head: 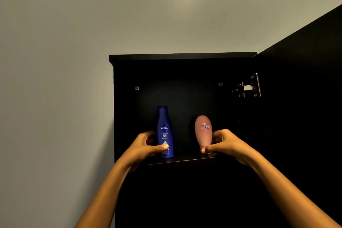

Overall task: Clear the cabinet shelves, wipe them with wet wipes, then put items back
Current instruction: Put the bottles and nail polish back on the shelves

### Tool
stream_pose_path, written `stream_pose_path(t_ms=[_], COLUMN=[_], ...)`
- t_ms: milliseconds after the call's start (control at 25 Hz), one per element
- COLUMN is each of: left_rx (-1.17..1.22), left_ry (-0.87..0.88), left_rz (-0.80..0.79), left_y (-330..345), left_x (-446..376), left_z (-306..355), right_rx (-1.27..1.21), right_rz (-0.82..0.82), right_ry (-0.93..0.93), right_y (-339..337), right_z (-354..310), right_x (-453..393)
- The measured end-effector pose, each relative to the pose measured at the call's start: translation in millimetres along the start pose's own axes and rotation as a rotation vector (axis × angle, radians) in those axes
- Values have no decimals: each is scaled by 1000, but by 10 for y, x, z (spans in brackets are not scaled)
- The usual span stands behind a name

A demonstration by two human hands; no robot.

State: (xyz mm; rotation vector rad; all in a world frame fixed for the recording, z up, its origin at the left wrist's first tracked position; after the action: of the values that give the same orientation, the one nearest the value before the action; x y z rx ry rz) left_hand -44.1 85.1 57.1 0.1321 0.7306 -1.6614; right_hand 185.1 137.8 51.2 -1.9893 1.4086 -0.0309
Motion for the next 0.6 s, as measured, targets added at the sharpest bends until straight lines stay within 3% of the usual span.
stream_pose_path(t_ms=[600], left_rx=[-106], left_ry=[-144], left_rz=[-19], left_y=[-61], left_x=[-35], left_z=[-90], right_rx=[58], right_rz=[-24], right_ry=[19], right_y=[1], right_z=[-31], right_x=[40])
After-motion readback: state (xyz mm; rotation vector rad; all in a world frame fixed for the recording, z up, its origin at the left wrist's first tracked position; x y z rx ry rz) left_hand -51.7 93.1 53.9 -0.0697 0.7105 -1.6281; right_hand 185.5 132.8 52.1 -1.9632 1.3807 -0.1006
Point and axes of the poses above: each hand's wrist, its own x-axis away from the middle knuckle, its own y-axis out of the palm, z = x × y, the point moved 7 cm from there along -x, towards the middle knuckle, and after that the axes turned 11 degrees about -z, right-handed, at the moved point
